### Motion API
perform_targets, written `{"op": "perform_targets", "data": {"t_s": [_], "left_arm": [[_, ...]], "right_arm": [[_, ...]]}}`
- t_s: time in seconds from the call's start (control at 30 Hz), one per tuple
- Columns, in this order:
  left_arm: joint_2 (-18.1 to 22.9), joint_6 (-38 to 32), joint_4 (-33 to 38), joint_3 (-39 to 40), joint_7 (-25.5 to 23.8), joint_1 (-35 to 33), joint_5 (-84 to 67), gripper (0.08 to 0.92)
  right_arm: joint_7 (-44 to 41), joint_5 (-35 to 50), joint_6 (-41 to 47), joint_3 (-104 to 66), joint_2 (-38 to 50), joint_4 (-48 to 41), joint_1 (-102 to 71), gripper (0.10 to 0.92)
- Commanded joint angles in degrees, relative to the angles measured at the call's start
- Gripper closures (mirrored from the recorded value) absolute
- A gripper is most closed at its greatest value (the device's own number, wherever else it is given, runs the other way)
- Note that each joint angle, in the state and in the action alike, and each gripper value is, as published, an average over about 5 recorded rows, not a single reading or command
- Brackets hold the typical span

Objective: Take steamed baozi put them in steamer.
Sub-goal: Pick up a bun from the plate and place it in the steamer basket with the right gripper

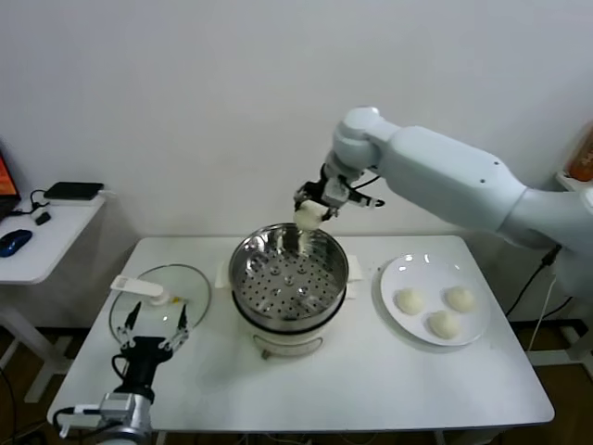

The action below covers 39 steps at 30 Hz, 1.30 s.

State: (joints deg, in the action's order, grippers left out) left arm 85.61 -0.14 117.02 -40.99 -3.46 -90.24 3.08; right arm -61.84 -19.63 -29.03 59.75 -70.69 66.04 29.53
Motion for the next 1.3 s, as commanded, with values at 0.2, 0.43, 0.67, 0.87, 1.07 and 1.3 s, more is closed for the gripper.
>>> {"op": "perform_targets", "data": {"t_s": [0.2, 0.43, 0.67, 0.87, 1.07, 1.3], "left_arm": [[-0.7, 0.0, -0.1, -1.0, -0.1, 0.1, -0.5, 0.177], [-0.9, -0.1, -0.5, -1.1, -0.1, 0.2, -0.6, 0.177], [-0.9, -0.3, -0.6, -1.3, -0.1, -0.1, -0.6, 0.177], [-0.8, -0.4, -0.8, -1.4, -0.1, -0.1, -0.6, 0.177], [-0.8, -0.4, -1.4, -1.4, -0.1, 0.2, -0.6, 0.177], [-0.7, -0.5, -1.7, -1.4, -0.1, 0.2, -0.5, 0.177]], "right_arm": [[0.1, -6.9, -2.7, 2.0, -5.1, -2.0, -4.7, 0.355], [0.7, -12.8, -4.4, -0.3, -6.2, -5.5, -7.6, 0.348], [0.9, -16.8, -5.3, -2.0, -7.0, -8.5, -9.8, 0.347], [1.1, -18.8, -5.9, -3.4, -7.6, -10.6, -11.4, 0.347], [1.3, -19.9, -6.3, -4.4, -8.4, -11.6, -12.5, 0.347], [1.6, -20.1, -6.6, -4.7, -8.8, -12.0, -13.2, 0.342]]}}
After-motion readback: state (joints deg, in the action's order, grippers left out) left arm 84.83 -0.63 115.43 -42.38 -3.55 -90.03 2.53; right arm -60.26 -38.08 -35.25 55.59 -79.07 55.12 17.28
